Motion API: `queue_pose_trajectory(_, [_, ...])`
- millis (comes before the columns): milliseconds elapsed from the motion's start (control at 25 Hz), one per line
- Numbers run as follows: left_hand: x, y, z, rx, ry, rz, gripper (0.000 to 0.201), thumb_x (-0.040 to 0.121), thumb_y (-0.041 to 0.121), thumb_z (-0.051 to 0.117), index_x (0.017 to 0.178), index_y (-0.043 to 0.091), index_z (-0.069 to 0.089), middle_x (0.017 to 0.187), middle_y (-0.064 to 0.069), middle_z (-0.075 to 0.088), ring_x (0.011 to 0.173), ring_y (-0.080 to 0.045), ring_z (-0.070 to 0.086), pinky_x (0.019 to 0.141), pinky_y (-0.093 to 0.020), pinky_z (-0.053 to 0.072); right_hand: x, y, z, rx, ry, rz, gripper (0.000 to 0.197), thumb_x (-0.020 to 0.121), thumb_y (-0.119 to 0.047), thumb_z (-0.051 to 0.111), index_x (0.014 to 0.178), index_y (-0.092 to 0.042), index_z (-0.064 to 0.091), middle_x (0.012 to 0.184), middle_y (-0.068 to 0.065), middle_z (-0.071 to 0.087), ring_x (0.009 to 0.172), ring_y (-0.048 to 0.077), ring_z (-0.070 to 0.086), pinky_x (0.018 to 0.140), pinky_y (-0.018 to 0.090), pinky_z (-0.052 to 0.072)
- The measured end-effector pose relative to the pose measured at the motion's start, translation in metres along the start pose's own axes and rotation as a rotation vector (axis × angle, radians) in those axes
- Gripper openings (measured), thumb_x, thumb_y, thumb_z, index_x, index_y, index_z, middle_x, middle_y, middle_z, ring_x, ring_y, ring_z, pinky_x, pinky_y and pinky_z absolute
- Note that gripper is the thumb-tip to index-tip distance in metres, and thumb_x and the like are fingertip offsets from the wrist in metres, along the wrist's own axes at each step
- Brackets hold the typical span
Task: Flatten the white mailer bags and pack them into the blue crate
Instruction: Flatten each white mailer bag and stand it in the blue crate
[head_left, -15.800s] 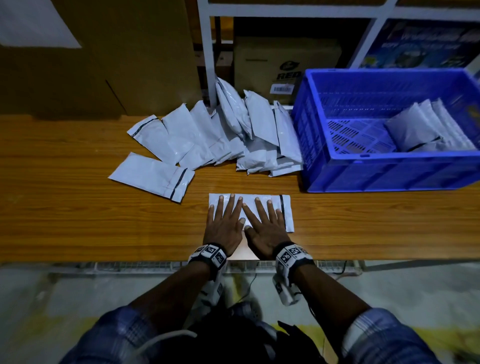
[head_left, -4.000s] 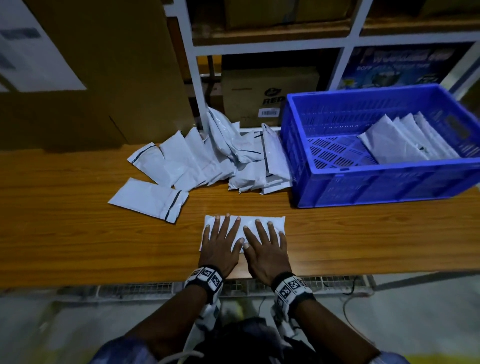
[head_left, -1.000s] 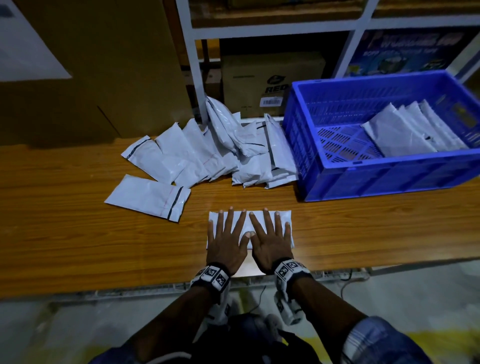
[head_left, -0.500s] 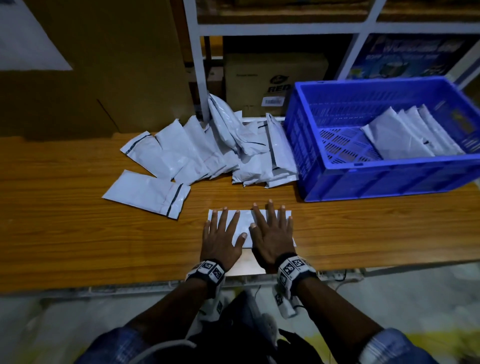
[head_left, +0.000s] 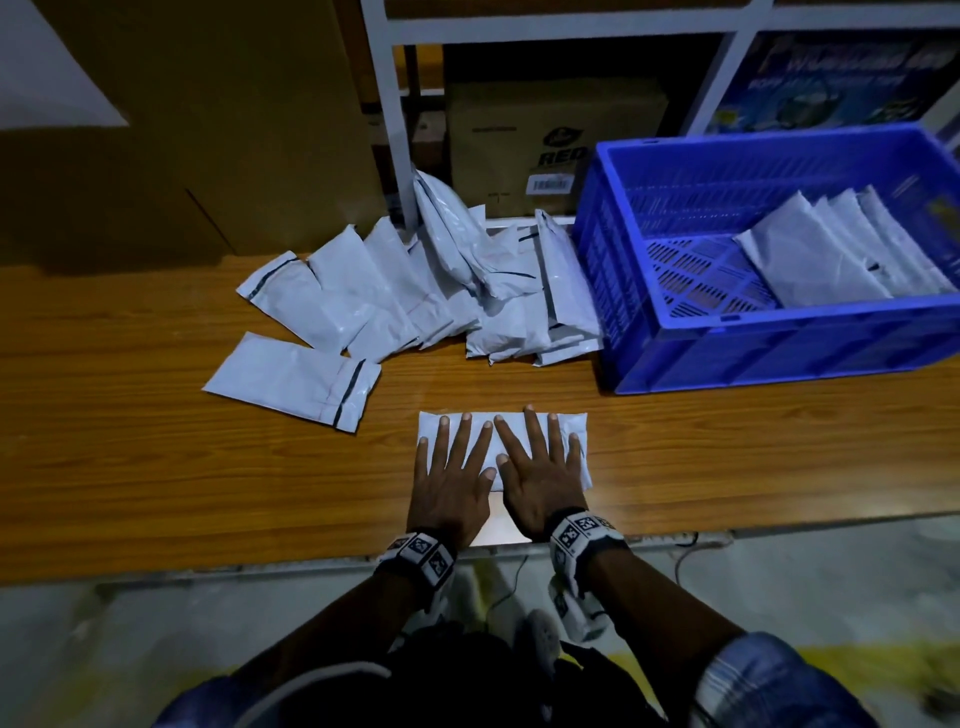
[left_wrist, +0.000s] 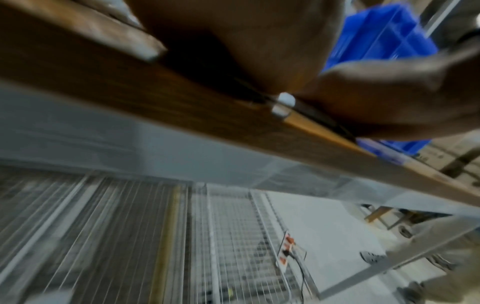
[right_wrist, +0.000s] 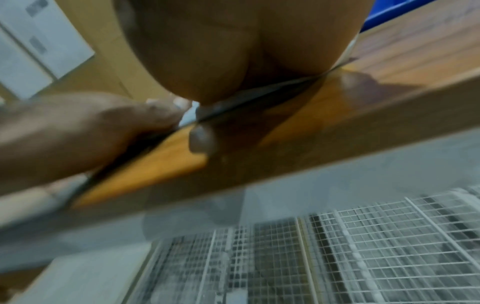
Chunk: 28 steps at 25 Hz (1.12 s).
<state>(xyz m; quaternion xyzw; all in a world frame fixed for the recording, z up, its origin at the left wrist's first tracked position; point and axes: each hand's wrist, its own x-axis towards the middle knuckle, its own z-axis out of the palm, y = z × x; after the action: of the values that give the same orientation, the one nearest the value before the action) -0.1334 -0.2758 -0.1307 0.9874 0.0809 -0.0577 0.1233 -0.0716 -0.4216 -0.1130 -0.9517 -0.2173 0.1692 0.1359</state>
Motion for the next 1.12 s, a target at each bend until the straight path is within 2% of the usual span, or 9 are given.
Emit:
queue_pose_trajectory(240, [0.001, 0.000, -0.003, -0.035, -0.022, -0.007, 0.061, 0.103, 0.046, 0.021, 0.159, 0.037, -0.003, 0.167, 0.007, -0.013, 0.152, -0.018, -0.019, 0.123, -0.049, -0.007, 0.009, 0.003, -0.025, 0.004, -0.224, -0.018, 0.061, 0.098, -0.055, 0.017, 0.147, -0.051, -0.018, 0.159, -0.005, -0.030, 0.147, 0.028, -0.025, 0.118, 0.054, -0.012])
queue_pose_trajectory(360, [-0.003, 0.001, -0.003, -0.060, -0.014, -0.019, 0.062, 0.099, 0.051, 0.011, 0.159, 0.038, -0.002, 0.166, 0.009, -0.013, 0.152, -0.017, -0.019, 0.122, -0.051, -0.006, 0.016, 0.001, -0.044, -0.089, -0.221, -0.063, 0.084, 0.090, -0.046, 0.045, 0.152, -0.043, -0.012, 0.164, 0.005, -0.006, 0.150, 0.035, -0.003, 0.117, 0.057, 0.002])
queue_pose_trajectory(480, [-0.007, 0.007, -0.008, -0.137, -0.010, -0.082, 0.064, 0.099, 0.051, 0.014, 0.157, 0.039, -0.007, 0.166, 0.008, -0.012, 0.153, -0.018, -0.015, 0.122, -0.050, -0.007, 0.027, -0.006, -0.061, -0.212, -0.176, -0.093, 0.095, 0.078, -0.046, 0.069, 0.153, -0.026, 0.015, 0.152, 0.010, 0.030, 0.143, 0.037, 0.020, 0.116, 0.057, 0.013])
queue_pose_trajectory(600, [-0.010, 0.019, -0.021, -0.317, 0.017, -0.145, 0.076, 0.100, 0.046, 0.042, 0.155, 0.042, -0.010, 0.167, 0.006, -0.011, 0.153, -0.019, -0.007, 0.122, -0.051, 0.001, 0.038, -0.015, -0.078, -0.344, -0.057, -0.158, 0.064, 0.072, -0.036, 0.076, 0.129, -0.019, 0.053, 0.125, 0.009, 0.053, 0.121, 0.036, 0.047, 0.109, 0.052, 0.029])
queue_pose_trajectory(720, [-0.005, 0.020, -0.047, -0.343, 0.068, -0.175, 0.080, 0.098, 0.044, 0.054, 0.157, 0.041, -0.001, 0.167, 0.010, -0.004, 0.151, -0.021, -0.001, 0.118, -0.054, 0.009, 0.036, -0.022, -0.097, -0.304, 0.090, -0.224, 0.022, 0.082, -0.024, 0.063, 0.103, -0.020, 0.065, 0.107, 0.007, 0.059, 0.104, 0.033, 0.057, 0.093, 0.042, 0.035])
queue_pose_trajectory(800, [0.003, 0.016, -0.069, -0.181, 0.109, -0.165, 0.070, 0.096, 0.040, 0.060, 0.155, 0.034, 0.022, 0.167, 0.006, 0.008, 0.150, -0.026, 0.008, 0.114, -0.054, 0.013, 0.030, -0.025, -0.106, -0.242, 0.145, -0.234, 0.018, 0.083, -0.022, 0.062, 0.101, -0.021, 0.063, 0.106, 0.005, 0.060, 0.099, 0.029, 0.058, 0.086, 0.040, 0.037])
queue_pose_trajectory(920, [0.009, 0.011, -0.099, 0.007, 0.260, -0.063, 0.042, 0.088, 0.028, 0.069, 0.127, 0.027, 0.055, 0.154, 0.001, 0.037, 0.142, -0.024, 0.028, 0.104, -0.049, 0.020, 0.019, -0.032, -0.116, -0.243, 0.223, -0.269, 0.022, 0.078, -0.022, 0.068, 0.098, -0.022, 0.061, 0.103, 0.003, 0.062, 0.092, 0.029, 0.060, 0.079, 0.038, 0.039])
queue_pose_trajectory(1000, [0.009, 0.009, -0.108, 0.043, 0.350, 0.026, 0.034, 0.078, 0.017, 0.074, 0.108, 0.026, 0.062, 0.136, 0.002, 0.054, 0.130, -0.023, 0.042, 0.099, -0.043, 0.027, 0.011, -0.035, -0.116, -0.243, 0.270, -0.297, 0.026, 0.072, -0.020, 0.072, 0.095, -0.021, 0.060, 0.098, 0.004, 0.064, 0.088, 0.030, 0.061, 0.075, 0.037, 0.041])
queue_pose_trajectory(1120, [0.005, 0.012, -0.100, 0.049, 0.329, 0.079, 0.037, 0.071, 0.012, 0.075, 0.100, 0.026, 0.059, 0.120, 0.004, 0.059, 0.116, -0.021, 0.051, 0.094, -0.037, 0.037, 0.001, -0.030, -0.099, -0.194, 0.304, -0.297, 0.027, 0.076, -0.020, 0.069, 0.100, -0.020, 0.057, 0.099, 0.005, 0.064, 0.091, 0.031, 0.061, 0.077, 0.040, 0.047])
